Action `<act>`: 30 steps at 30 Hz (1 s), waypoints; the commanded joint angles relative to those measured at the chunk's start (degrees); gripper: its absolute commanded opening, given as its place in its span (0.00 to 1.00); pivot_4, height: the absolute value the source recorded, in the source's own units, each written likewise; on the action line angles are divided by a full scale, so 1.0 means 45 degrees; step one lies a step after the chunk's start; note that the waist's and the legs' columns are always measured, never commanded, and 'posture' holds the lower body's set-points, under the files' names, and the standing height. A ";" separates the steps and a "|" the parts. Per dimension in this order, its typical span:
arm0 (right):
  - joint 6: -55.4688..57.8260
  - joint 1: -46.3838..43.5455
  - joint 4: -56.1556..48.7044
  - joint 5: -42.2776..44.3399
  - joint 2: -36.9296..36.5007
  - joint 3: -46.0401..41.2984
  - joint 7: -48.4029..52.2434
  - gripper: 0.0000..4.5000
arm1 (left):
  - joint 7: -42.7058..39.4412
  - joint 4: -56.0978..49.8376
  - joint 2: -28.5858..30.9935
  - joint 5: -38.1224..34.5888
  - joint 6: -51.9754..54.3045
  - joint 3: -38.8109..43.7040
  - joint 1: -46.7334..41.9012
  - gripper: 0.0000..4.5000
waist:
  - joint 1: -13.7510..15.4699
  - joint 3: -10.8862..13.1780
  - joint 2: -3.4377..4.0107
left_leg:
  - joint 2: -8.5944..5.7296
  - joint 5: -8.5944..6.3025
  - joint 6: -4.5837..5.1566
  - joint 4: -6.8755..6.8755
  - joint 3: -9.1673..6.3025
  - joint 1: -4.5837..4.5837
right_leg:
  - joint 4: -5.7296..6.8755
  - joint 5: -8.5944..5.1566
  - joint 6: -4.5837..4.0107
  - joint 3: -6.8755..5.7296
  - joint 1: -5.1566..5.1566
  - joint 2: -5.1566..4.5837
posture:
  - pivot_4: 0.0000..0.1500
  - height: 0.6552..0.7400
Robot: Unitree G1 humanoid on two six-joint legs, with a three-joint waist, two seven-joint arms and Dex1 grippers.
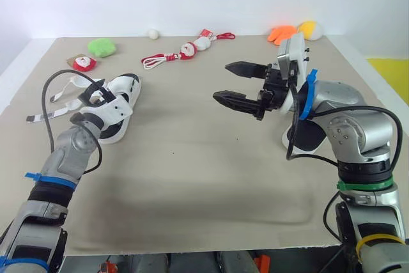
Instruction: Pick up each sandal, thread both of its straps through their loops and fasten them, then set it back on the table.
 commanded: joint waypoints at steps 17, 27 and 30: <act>0.0326 -0.0049 -0.0779 0.0706 -0.0232 -0.0762 0.0019 1.00 | 0.0181 0.3563 0.0551 0.0552 -0.6178 -0.1546 -0.3213 0.01 | 0.0127 0.0000 0.0001 | -0.0010 0.0027 -0.0021 0.0044 -0.0028 -0.0029 | 0.0023 0.0017 -0.0009 -0.0020 0.0001 -0.0004 | 1.00 1.00; 0.1389 0.0396 -0.0331 0.1687 -0.1782 -0.0973 0.2071 1.00 | -0.2860 0.5250 0.1120 0.0414 -1.5059 -0.4064 -0.4959 0.01 | 0.0072 0.0001 0.0000 | -0.0047 0.0036 -0.0039 0.0040 -0.0033 -0.0057 | 0.0000 0.0036 -0.0038 -0.0021 -0.0001 -0.0040 | 1.00 1.00; 0.1655 0.1102 -0.0626 0.1727 -0.2617 -0.0749 0.3037 1.00 | -0.2887 0.5514 0.0695 0.1310 -1.6414 -0.4614 -0.5645 0.01 | 0.0093 0.0001 0.0000 | -0.0041 0.0038 -0.0036 0.0051 -0.0036 -0.0058 | 0.0010 0.0033 -0.0033 -0.0021 -0.0003 -0.0029 | 1.00 1.00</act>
